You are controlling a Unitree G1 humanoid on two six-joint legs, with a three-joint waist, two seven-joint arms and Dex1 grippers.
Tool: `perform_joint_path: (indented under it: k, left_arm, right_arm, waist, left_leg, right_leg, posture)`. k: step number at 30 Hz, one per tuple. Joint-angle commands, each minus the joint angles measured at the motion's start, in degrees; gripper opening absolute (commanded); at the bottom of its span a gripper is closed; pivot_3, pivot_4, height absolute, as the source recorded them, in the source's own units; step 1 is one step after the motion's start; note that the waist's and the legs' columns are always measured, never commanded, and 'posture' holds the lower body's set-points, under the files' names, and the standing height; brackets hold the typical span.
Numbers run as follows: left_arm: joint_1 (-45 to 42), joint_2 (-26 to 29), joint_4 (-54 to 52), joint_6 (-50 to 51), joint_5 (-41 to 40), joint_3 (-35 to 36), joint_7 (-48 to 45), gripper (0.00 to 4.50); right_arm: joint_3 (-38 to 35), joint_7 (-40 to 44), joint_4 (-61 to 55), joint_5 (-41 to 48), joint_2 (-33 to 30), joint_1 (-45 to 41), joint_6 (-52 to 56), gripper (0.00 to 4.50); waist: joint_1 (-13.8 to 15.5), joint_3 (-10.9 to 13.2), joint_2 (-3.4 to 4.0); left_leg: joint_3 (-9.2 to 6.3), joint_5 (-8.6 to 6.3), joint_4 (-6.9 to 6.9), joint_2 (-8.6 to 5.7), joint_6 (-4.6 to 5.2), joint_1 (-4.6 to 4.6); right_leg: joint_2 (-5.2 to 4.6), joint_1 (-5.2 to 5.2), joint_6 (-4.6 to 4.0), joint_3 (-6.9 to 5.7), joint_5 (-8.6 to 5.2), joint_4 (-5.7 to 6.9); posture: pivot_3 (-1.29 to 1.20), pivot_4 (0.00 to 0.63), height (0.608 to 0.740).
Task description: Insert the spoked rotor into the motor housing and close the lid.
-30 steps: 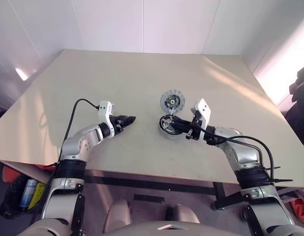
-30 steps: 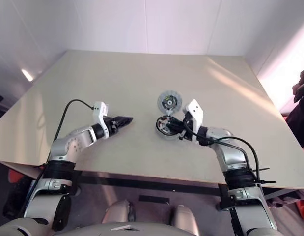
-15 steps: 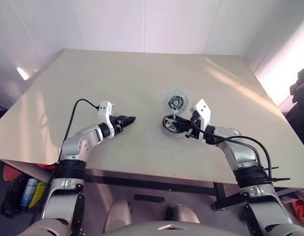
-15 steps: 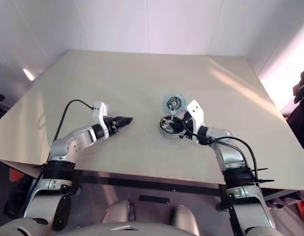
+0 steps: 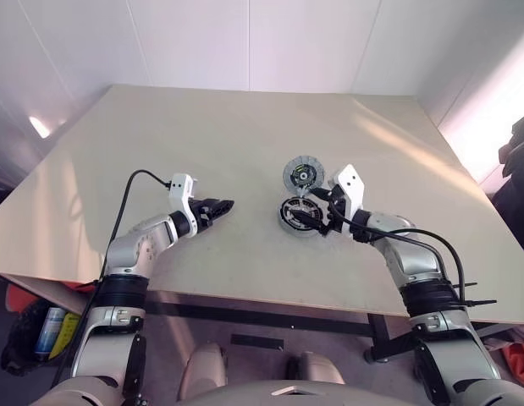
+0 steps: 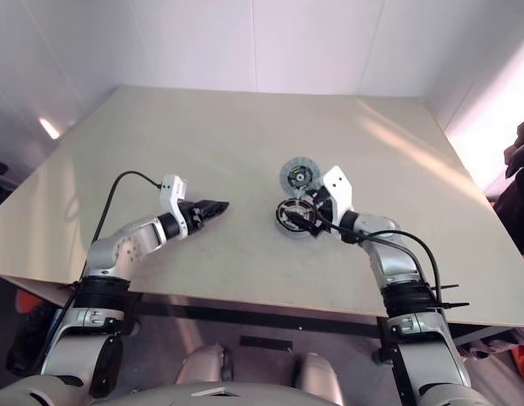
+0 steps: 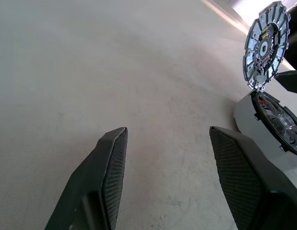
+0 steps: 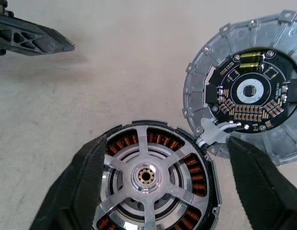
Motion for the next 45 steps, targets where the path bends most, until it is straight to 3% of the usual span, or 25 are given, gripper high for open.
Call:
perform_joint_path:
  k: [1,10,11,14,23,45]
  left_arm:
    - [-0.78,0.46,-2.23,-0.34,-0.4,0.33,-0.18,2.88]
    - [-0.9,0.47,-1.78,-0.49,-0.33,0.38,-0.1,2.88]
    - [-0.94,0.49,-1.73,-0.51,-0.32,0.38,-0.1,2.88]
    - [-0.94,0.54,-1.73,-0.51,-0.3,0.4,-0.09,2.88]
    - [-0.71,0.66,-1.82,-0.54,-0.3,0.52,-0.05,2.88]
    - [-0.52,0.47,-1.68,-0.6,-0.25,0.36,-0.05,2.88]
  right_arm:
    - [-0.75,1.13,-3.35,1.28,-0.77,-0.66,-0.26,4.47]
    - [0.78,2.5,-4.04,0.54,-0.84,2.35,0.81,4.47]
    - [0.89,2.26,-3.52,0.33,-0.7,2.32,0.8,4.3]
    - [0.88,1.67,-2.4,-0.08,-0.4,2.09,0.56,3.53]
    - [0.89,1.29,-1.7,-0.55,-0.33,1.5,-0.04,0.31]
    - [-0.86,2.51,-10.01,3.91,-0.64,0.0,4.17,0.27]
  waist:
    - [0.0,0.0,0.0]
    - [0.01,0.0,0.0]
    - [0.01,0.0,0.0]
    - [0.01,0.0,0.0]
    - [-0.01,0.0,0.0]
    - [0.02,0.0,0.0]
  left_leg:
    - [0.0,0.0,0.0,0.0,0.0,0.0]
    - [0.0,0.0,0.01,0.0,0.01,0.0]
    - [0.0,0.0,0.01,0.0,0.01,0.0]
    - [0.0,-0.01,0.01,0.0,0.01,0.06]
    - [0.0,-0.01,0.01,0.01,0.01,0.07]
    - [0.0,0.0,0.01,0.0,0.01,0.0]
  right_leg:
    - [0.0,0.0,0.0,0.0,0.0,0.0]
    - [0.0,0.0,0.0,0.0,0.0,0.0]
    - [0.0,0.0,0.0,0.0,0.0,0.0]
    - [0.0,0.05,0.0,0.0,0.0,0.01]
    - [0.0,0.05,0.0,0.0,0.0,0.02]
    - [0.0,0.0,0.0,0.0,0.0,0.02]
  posture:
    - [0.0,0.0,0.74]
    - [0.0,0.0,0.74]
    - [0.0,0.0,0.74]
    - [0.0,0.0,0.74]
    - [0.0,0.0,0.74]
    - [0.0,0.0,0.74]
